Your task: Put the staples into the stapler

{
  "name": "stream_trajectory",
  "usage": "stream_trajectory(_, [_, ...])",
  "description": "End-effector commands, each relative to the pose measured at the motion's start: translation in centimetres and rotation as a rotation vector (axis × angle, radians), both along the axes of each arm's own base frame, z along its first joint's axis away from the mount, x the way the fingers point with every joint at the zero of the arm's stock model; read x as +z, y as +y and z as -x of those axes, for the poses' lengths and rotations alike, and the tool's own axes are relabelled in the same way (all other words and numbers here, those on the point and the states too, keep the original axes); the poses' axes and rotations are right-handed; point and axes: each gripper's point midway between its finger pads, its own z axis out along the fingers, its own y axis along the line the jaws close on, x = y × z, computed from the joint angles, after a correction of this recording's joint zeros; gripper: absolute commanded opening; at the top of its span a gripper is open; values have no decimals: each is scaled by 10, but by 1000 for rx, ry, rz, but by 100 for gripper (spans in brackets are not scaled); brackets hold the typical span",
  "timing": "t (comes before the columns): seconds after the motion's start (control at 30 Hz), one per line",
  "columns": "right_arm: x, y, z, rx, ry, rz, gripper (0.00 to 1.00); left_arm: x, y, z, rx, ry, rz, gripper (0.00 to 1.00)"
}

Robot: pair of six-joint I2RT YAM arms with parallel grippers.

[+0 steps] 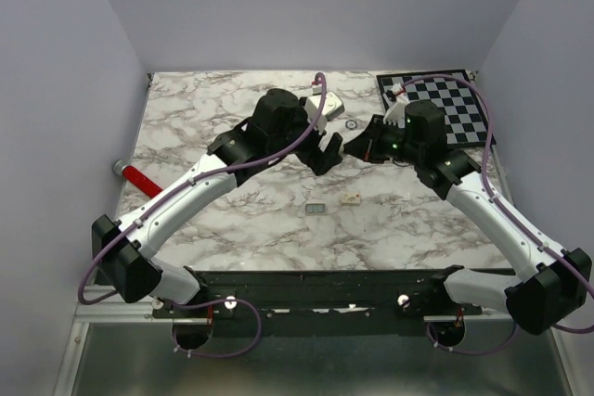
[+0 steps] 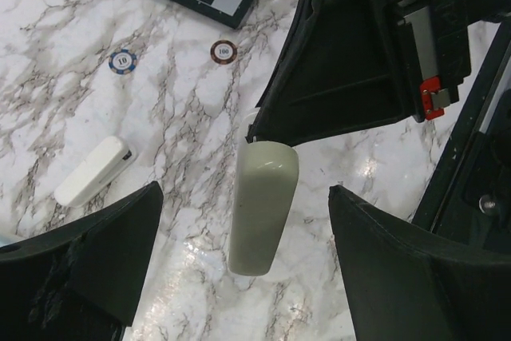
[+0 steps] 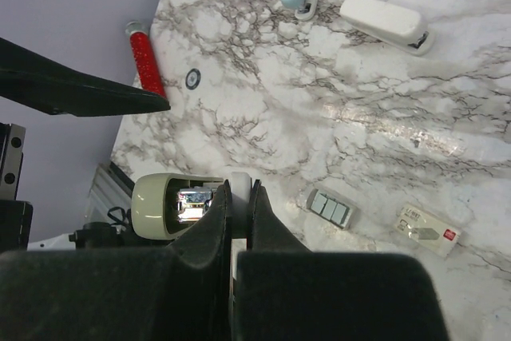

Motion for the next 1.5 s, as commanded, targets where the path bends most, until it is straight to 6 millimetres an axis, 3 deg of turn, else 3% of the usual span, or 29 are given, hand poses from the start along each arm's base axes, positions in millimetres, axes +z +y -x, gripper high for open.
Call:
stream_trajectory(0.0, [4,-4,-3,-28,-28,66,1,-13,-7,8,-81,25,-75,91])
stream_trajectory(0.27, [3,-1,-1,-27,-31,90,1,-25,-18,-1,-75,64,-100,78])
stream_trajectory(0.47, [4,-1,0,-28,-35,96,1,-28,-22,0,-87,82,-101,58])
stream_trajectory(0.57, [5,-1,0,-26,-40,96,1,-29,-22,2,-94,92,-106,37])
stream_trajectory(0.6, [5,-2,-1,-29,-44,99,1,-29,-22,3,-94,96,-105,18])
stream_trajectory(0.7, [5,-5,-2,-55,-40,92,1,-27,-18,5,-78,96,-86,0])
stream_trajectory(0.83, [11,-7,1,-64,-52,40,1,-15,-7,1,-24,79,-10,0])
stream_trajectory(0.87, [17,-11,-2,-77,-67,10,1,-4,3,-2,10,78,30,0])
stream_trajectory(0.9, [20,-10,0,-72,-53,-26,1,-12,9,-2,25,93,35,0])
stream_trajectory(0.97, [31,-16,-1,-81,-78,-86,1,5,19,-4,52,69,105,0])
stream_trajectory(1.0, [36,-16,1,-72,-73,-125,1,-1,29,-9,90,97,123,0])
stream_trajectory(1.07, [44,-22,3,-84,-85,-171,1,14,39,-9,114,70,188,0])
stream_trajectory(1.1, [52,-23,4,-78,-106,-203,1,8,47,-12,140,78,195,0])
stream_trajectory(1.17, [60,-29,2,-103,-108,-252,1,19,53,-9,163,57,247,0])
stream_trajectory(1.27, [71,-35,5,-121,-118,-325,1,21,59,-5,192,53,283,0])
stream_trajectory(1.3, [81,-35,6,-115,-158,-359,1,12,60,-3,201,66,286,0])
stream_trajectory(1.37, [86,-39,6,-129,-155,-409,1,20,64,1,216,55,344,0])
stream_trajectory(1.4, [94,-40,8,-122,-179,-433,1,10,66,2,233,70,343,0])
stream_trajectory(1.47, [95,-43,8,-136,-167,-478,1,14,70,3,266,72,386,0])
